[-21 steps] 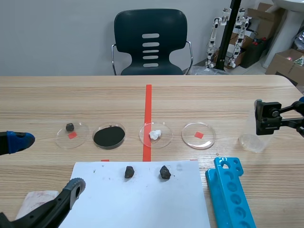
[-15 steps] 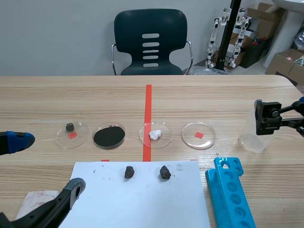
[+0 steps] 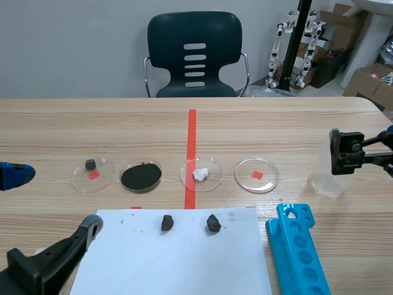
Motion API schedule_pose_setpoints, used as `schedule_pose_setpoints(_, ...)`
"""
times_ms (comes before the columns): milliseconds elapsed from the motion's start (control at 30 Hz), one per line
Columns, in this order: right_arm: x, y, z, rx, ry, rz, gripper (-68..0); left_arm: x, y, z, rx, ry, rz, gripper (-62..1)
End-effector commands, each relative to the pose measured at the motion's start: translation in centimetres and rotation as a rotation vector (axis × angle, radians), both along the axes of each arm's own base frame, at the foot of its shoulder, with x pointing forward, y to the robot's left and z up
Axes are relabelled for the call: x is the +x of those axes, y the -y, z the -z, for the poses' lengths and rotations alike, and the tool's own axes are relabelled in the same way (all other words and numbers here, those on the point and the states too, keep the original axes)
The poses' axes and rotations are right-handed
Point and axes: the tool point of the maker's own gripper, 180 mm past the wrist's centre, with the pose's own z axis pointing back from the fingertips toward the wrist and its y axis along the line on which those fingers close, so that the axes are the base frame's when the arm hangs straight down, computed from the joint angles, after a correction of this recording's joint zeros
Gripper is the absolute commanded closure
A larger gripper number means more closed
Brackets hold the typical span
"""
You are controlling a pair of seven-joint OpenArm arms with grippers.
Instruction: Return to the home posture
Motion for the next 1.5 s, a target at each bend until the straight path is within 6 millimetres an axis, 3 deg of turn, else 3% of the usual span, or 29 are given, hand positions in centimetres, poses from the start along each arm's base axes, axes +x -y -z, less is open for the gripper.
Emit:
schedule_pose_setpoints(0,0.3,0.3,-1.0,-0.015,0.030,-0.005,-57.8,0.2,0.4,-0.9,-0.013,0.023,0.004,-62.3)
schedule_pose_setpoints(267,-0.6,-1.0,-3.2,-0.082,0.066,-0.048,-57.8,0.1,0.2,-0.2,0.012,-0.013,0.000,-62.3)
schedule_pose_setpoints(533,-3.2,-3.3,-5.3,-0.110,0.088,-0.107,-57.8,0.1,0.3,-0.3,0.013,-0.009,0.003,-62.3)
schedule_pose_setpoints(833,-7.0,-5.4,-5.1,-0.131,0.037,-0.167,-57.8,0.6,1.0,-3.9,0.024,0.088,0.026,-62.3)
schedule_pose_setpoints(1033,-9.0,-6.9,-6.1,-0.136,0.052,-0.218,-57.8,0.3,1.5,-6.2,0.035,0.138,0.044,-62.3)
schedule_pose_setpoints(1333,-11.3,-9.8,-6.7,-0.193,0.060,-0.371,-58.1,0.1,2.0,-7.2,0.035,0.176,0.075,-62.3)
schedule_pose_setpoints(1467,-12.5,-11.2,-6.1,-0.188,0.045,-0.457,-67.9,0.0,2.5,-7.6,0.003,0.192,0.078,-62.3)
